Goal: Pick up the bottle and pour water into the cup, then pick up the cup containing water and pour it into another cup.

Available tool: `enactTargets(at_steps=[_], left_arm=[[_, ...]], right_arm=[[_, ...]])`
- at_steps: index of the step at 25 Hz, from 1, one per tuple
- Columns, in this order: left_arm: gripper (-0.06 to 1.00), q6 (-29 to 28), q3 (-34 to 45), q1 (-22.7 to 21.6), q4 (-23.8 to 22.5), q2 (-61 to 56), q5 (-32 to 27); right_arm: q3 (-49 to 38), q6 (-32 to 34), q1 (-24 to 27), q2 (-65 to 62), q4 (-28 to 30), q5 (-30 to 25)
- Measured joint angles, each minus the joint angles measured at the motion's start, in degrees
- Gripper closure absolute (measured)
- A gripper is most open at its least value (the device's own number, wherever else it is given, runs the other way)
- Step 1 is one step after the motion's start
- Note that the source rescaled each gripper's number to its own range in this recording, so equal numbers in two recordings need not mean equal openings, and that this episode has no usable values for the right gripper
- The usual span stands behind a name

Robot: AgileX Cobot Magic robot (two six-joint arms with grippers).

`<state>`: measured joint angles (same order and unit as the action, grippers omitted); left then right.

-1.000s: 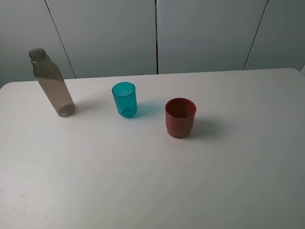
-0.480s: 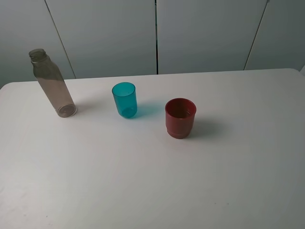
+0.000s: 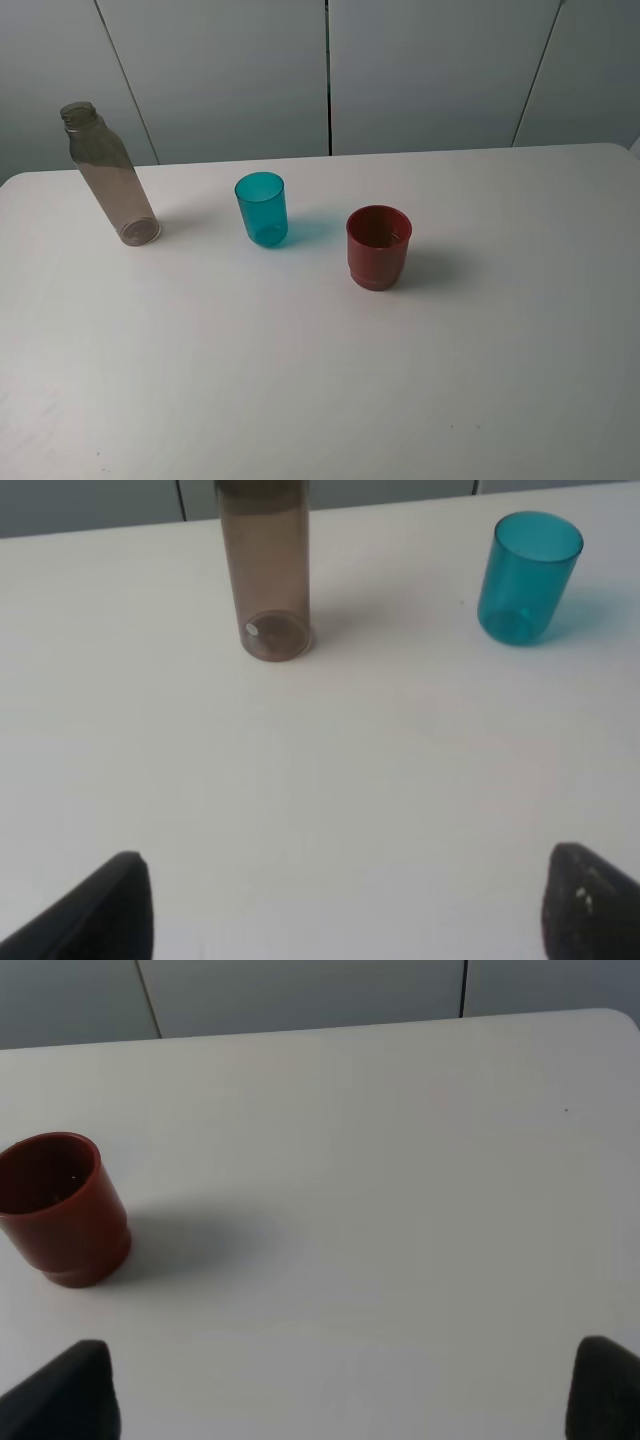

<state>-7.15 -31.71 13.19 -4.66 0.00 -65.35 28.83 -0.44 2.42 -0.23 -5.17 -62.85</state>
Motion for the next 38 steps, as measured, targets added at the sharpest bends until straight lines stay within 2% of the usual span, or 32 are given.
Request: enactTargets(at_steps=[6,14,17,22,25,38], left_arm=[[-0.04,0.1,2.1,0.0,-0.3,0.0,2.4],[-0.04,0.2,2.3,-0.1,-0.5,0.0,2.7],[-0.04,0.2,2.3,-3.0,-0.5,0.0,2.8],[-0.04,0.2,2.3,-12.6,-0.5,0.0,2.8],[-0.04,0.2,2.3,-15.8,-0.5,0.0,2.8],[-0.04,1.4,2.3,-16.5,0.1,0.0,3.0]], right_arm=[[0.0,0.0,0.0,0.0,0.0,0.0],[0.0,0.0,0.0,0.0,0.0,0.0],[0.0,0.0,0.0,0.0,0.0,0.0],[0.0,0.0,0.0,0.0,0.0,0.0],[0.0,0.0,0.0,0.0,0.0,0.0],[0.0,0.0,0.0,0.0,0.0,0.0]])
